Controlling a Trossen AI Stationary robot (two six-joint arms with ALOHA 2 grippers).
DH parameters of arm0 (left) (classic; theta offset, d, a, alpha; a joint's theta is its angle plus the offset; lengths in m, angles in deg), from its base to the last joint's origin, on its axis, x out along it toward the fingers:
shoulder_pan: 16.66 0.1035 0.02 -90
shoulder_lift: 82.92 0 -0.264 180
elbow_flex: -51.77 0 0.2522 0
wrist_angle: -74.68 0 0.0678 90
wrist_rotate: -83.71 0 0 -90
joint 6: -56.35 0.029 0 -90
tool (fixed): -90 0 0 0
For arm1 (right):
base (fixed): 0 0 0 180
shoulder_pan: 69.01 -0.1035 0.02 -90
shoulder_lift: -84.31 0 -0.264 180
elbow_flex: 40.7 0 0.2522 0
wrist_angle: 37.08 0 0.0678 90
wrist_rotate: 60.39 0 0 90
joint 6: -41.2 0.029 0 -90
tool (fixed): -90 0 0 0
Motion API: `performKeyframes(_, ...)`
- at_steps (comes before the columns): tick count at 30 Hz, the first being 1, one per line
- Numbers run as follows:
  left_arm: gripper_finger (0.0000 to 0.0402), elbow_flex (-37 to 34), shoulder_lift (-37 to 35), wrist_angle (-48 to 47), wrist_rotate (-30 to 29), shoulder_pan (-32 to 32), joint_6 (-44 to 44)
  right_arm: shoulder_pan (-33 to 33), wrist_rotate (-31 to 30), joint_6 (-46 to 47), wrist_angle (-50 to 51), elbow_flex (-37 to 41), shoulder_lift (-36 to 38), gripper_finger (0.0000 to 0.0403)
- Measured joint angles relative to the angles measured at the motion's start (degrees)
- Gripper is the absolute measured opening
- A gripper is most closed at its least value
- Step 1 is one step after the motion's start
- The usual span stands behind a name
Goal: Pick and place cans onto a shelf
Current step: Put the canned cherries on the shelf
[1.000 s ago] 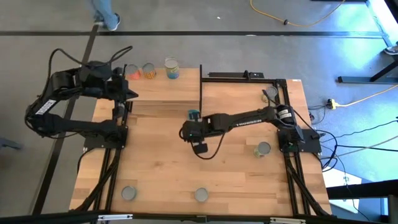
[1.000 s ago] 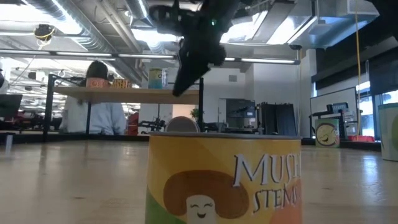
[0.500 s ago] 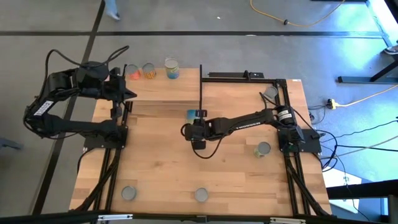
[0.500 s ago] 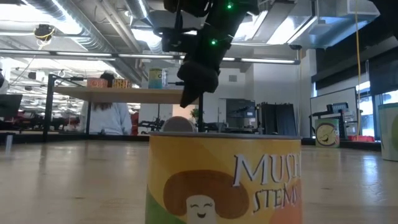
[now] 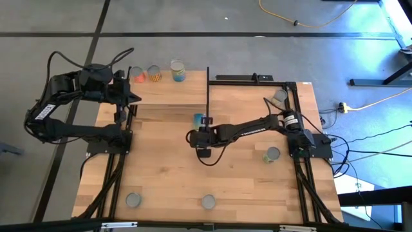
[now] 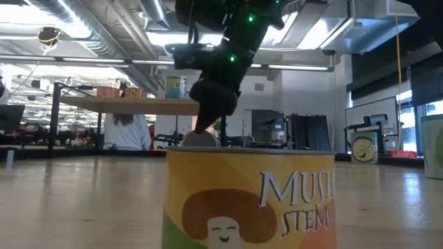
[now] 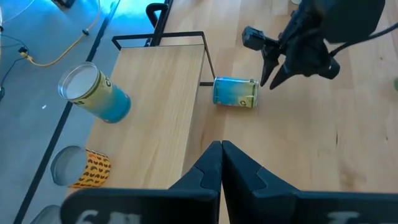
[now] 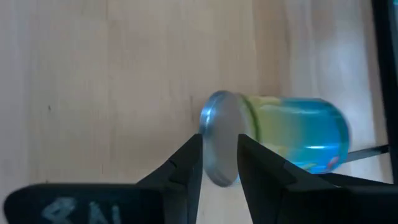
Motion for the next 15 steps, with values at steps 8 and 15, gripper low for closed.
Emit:
performKeyframes(8, 0.0, 0.0, 0.0, -0.22, -0.01, 0.02, 0.02, 0.02, -4.45, 0.09, -0.61, 0.0, -1.26, 0.0101)
performKeyframes(15, 0.0, 0.0, 0.0, -0.22, -0.01, 0.02, 0.02, -0.11, -4.55, -0.37, -0.65, 0.0, -1.26, 0.0101)
